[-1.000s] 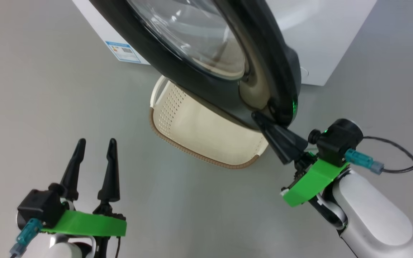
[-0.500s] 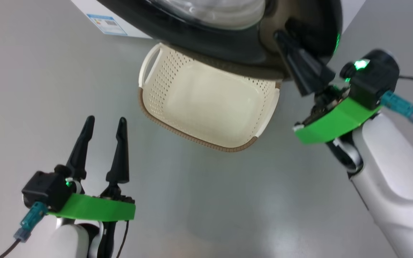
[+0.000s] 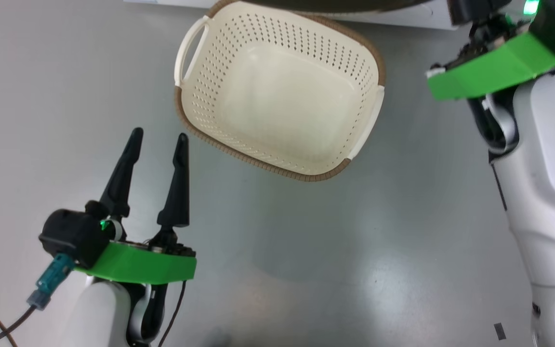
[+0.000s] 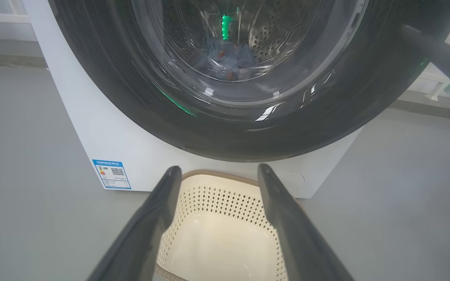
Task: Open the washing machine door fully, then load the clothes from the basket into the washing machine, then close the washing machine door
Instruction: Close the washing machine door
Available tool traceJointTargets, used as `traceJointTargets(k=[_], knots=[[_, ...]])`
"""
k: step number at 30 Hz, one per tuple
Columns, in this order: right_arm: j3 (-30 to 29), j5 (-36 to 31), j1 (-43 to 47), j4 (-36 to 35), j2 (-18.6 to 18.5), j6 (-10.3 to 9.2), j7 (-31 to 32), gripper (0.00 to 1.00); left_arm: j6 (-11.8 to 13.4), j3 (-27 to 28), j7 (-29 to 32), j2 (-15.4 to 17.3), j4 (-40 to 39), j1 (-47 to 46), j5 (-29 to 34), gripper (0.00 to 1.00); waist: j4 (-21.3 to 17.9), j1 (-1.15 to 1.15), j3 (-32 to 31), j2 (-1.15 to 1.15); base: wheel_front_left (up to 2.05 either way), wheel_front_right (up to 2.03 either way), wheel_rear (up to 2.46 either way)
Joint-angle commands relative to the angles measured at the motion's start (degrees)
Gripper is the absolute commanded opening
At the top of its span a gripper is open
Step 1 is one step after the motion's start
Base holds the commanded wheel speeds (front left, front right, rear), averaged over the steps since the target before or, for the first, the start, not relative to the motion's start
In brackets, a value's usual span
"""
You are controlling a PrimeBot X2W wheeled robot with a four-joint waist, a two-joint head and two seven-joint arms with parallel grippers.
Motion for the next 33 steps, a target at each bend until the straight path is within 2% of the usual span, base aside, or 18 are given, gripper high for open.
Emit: traceJointTargets(k=[1,8,21,26,33], knots=[[-0.29,-1.04,-1.74,-0.74,1.43,0.08,-0.26,0.0,-0.1,1.35,-0.36,1.19,-1.65,-0.66,0.06,1.0,0.22,0.0,1.53,0.0,0.0,0.0,0.0],[-1.9,-2.66,-8.22,1.4,1.76,0.08,-0.26,0.0,-0.1,0.08,-0.36,1.45,-2.34,-2.11,0.09,1.0,0.24,0.0,3.59,0.0,0.0,0.0,0.0],[-3.21,-3.65,-13.97,4.32,2.24,0.08,-0.26,0.0,-0.1,-1.41,-0.36,2.34,-2.59,-3.0,0.0,1.0,-1.46,0.0,4.53,0.0,0.0,0.0,0.0],[-2.43,-2.81,-13.91,4.49,2.39,0.08,-0.26,0.0,-0.1,-1.32,-0.36,2.58,-2.48,-2.99,-0.02,1.0,-1.89,0.0,4.43,0.0,0.0,0.0,0.0],[0.76,0.58,-8.78,3.83,2.26,0.08,-0.26,0.0,-0.1,-0.61,-0.36,2.54,-2.05,-2.75,0.02,1.0,-2.25,0.0,2.26,0.0,0.0,0.0,0.0]])
